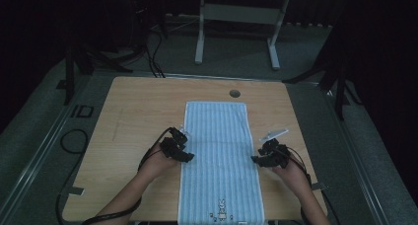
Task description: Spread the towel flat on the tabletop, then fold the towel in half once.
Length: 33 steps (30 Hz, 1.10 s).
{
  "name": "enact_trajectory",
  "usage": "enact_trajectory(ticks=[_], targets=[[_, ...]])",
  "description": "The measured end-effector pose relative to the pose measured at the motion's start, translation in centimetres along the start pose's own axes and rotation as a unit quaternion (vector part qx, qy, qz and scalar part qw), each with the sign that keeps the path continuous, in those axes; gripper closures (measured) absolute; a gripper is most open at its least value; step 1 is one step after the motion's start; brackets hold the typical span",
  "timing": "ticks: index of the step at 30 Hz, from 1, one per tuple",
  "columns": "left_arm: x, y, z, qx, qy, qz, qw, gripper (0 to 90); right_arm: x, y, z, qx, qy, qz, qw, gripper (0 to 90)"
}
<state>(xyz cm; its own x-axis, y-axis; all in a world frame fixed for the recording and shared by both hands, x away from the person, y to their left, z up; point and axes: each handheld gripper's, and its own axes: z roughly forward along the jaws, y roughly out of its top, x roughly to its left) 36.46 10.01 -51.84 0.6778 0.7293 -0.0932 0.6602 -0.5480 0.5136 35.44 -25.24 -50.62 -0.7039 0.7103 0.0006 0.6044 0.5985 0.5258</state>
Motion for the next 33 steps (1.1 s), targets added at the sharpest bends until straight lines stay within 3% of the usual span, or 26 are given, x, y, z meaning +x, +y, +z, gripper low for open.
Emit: enact_trajectory(ticks=[4,8,13,20,22,25,27,29,33], targets=[[2.1,0.9,0.0,-0.018,0.011,-0.027,0.9994,46.2,-2.1,1.9,0.4,0.003,-0.017,0.014,0.9998,56.4],[3.8,2.2,0.9,-0.013,0.022,-0.054,0.9982,46.3,-4.1,3.7,1.9,0.020,-0.029,0.035,0.9988,57.0],[5.0,3.5,2.2,-0.007,0.034,-0.067,0.9971,46.4,-5.7,5.6,3.9,0.037,-0.021,0.070,0.9966,56.9],[5.4,3.8,3.4,0.002,0.043,-0.071,0.9966,49.8,-5.4,6.9,6.3,0.070,-0.030,0.067,0.9948,57.3],[5.4,3.9,3.5,0.003,0.043,-0.073,0.9964,51.1,-5.4,6.9,6.5,0.068,-0.030,0.070,0.9948,58.2],[5.3,4.0,3.6,0.001,0.056,-0.070,0.9959,54.9,-5.3,7.1,6.5,0.073,-0.032,0.069,0.9944,61.5],[5.3,4.1,3.7,0.001,0.066,-0.069,0.9955,57.8,-5.1,7.2,6.5,0.076,-0.030,0.062,0.9947,68.4],[5.4,4.3,3.7,0.002,0.071,-0.068,0.9951,64.5,-4.9,7.3,6.6,0.075,-0.029,0.059,0.9950,76.3],[5.2,4.5,3.9,0.005,0.046,-0.068,0.9966,85.0,-4.8,7.4,6.7,0.076,-0.023,0.058,0.9951,86.2]])
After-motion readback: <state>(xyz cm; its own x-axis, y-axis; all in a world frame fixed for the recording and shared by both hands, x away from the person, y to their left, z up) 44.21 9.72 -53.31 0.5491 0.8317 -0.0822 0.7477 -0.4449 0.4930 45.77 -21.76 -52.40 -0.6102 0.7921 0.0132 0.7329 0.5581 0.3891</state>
